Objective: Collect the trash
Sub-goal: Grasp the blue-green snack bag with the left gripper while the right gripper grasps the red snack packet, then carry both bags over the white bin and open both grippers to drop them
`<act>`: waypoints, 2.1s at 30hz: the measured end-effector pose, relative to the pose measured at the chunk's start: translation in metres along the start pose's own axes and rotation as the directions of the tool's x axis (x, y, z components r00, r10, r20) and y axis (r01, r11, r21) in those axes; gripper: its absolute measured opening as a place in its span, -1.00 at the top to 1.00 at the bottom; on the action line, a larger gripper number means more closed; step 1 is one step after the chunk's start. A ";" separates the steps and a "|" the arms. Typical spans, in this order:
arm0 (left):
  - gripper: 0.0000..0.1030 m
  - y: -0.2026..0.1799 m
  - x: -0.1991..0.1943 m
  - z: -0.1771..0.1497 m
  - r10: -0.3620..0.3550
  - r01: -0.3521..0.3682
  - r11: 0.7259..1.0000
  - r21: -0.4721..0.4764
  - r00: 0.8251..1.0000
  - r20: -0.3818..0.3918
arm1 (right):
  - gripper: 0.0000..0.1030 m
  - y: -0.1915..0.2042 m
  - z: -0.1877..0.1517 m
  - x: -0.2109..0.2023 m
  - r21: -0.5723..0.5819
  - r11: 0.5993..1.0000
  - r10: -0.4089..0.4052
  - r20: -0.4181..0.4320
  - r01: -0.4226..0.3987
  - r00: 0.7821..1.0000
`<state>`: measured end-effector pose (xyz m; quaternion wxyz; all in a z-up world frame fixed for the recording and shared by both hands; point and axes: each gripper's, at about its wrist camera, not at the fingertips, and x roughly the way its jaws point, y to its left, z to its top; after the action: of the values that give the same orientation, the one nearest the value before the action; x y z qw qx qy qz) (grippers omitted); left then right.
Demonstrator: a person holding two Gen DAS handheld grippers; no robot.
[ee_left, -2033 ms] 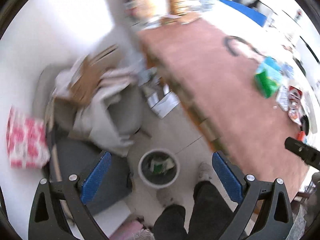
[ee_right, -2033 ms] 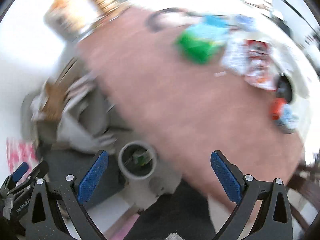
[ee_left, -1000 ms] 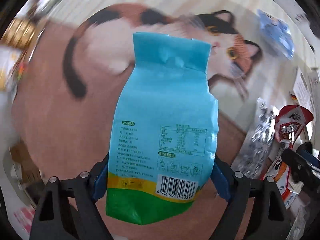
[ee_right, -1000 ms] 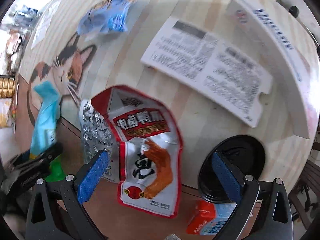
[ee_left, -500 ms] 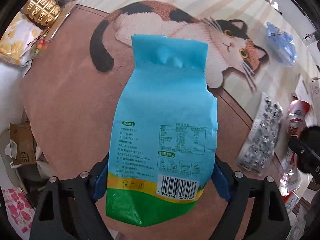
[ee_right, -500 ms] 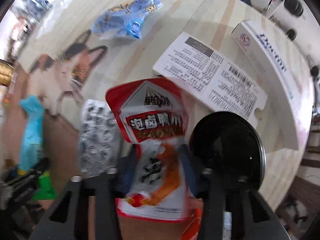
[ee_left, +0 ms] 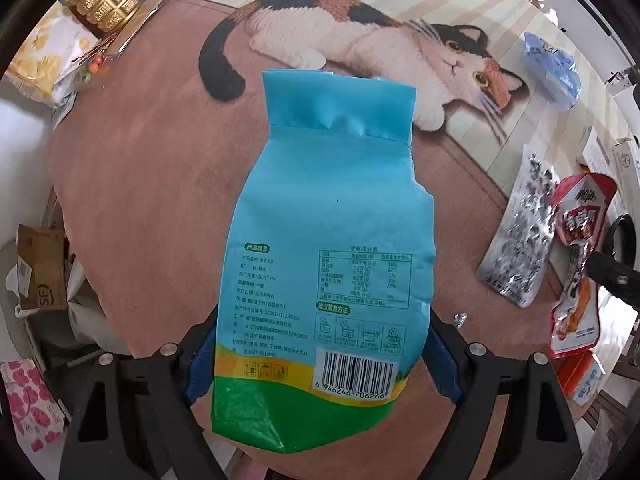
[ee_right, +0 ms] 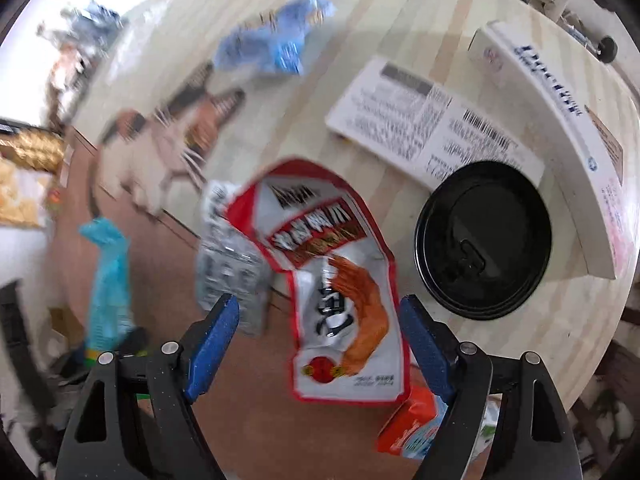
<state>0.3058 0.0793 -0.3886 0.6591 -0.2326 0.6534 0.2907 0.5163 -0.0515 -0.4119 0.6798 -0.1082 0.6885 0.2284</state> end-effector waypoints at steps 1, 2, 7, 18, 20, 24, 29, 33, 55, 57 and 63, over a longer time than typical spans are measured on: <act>-0.64 0.000 0.002 -0.002 0.001 -0.001 1.000 -0.003 1.000 -0.005 | -0.63 0.005 -0.002 0.008 -0.003 1.000 -0.028 -0.006 0.028 1.000; -0.64 0.000 0.003 -0.003 0.001 -0.001 1.000 -0.006 1.000 -0.009 | -0.63 0.004 -0.002 0.015 -0.003 0.999 -0.045 -0.009 0.045 0.999; -0.64 0.001 0.011 -0.009 0.009 -0.009 1.000 -0.011 1.000 -0.015 | -0.68 0.029 0.005 0.032 -0.051 0.987 -0.149 0.015 0.150 0.989; -0.64 0.016 -0.017 -0.002 0.003 -0.003 1.000 0.001 0.999 0.047 | 0.13 0.043 -0.026 0.014 -0.066 0.988 -0.135 0.079 0.141 0.988; -0.64 0.019 -0.024 -0.006 -0.002 0.002 1.000 0.000 0.998 0.067 | 0.13 0.035 -0.040 0.000 -0.052 0.991 -0.120 0.098 0.126 0.988; -0.64 0.028 -0.045 -0.015 -0.023 0.024 1.000 -0.007 0.993 0.117 | 0.13 0.014 -0.066 -0.032 -0.043 0.995 -0.082 0.128 0.088 0.988; -0.64 0.046 -0.074 -0.031 -0.051 0.055 0.998 -0.015 0.983 0.179 | 0.14 0.030 -0.080 -0.066 -0.067 0.996 -0.039 0.177 0.052 0.983; -0.64 0.071 -0.097 -0.052 -0.070 0.078 0.997 -0.029 0.971 0.228 | 0.14 0.053 -0.103 -0.098 -0.096 0.995 0.004 0.206 0.016 0.979; -0.64 0.293 0.024 -0.286 -0.198 0.204 0.893 -0.401 0.979 0.058 | 0.14 0.253 -0.369 0.047 -0.382 0.918 0.071 -0.094 -0.102 0.993; -0.64 0.304 0.072 -0.302 -0.262 0.239 0.862 -0.447 0.965 0.012 | 0.14 0.256 -0.382 0.085 -0.394 0.913 0.050 -0.152 -0.106 0.987; -0.66 0.324 0.226 -0.328 -0.417 0.307 0.761 -0.572 0.906 -0.069 | 0.14 0.255 -0.417 0.231 -0.416 0.902 -0.021 -0.304 -0.113 0.953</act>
<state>-0.1597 0.1063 -0.6026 0.5420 -0.5606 0.5449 0.3083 0.0177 0.0156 -0.6085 0.5209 -0.2717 0.7192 0.3710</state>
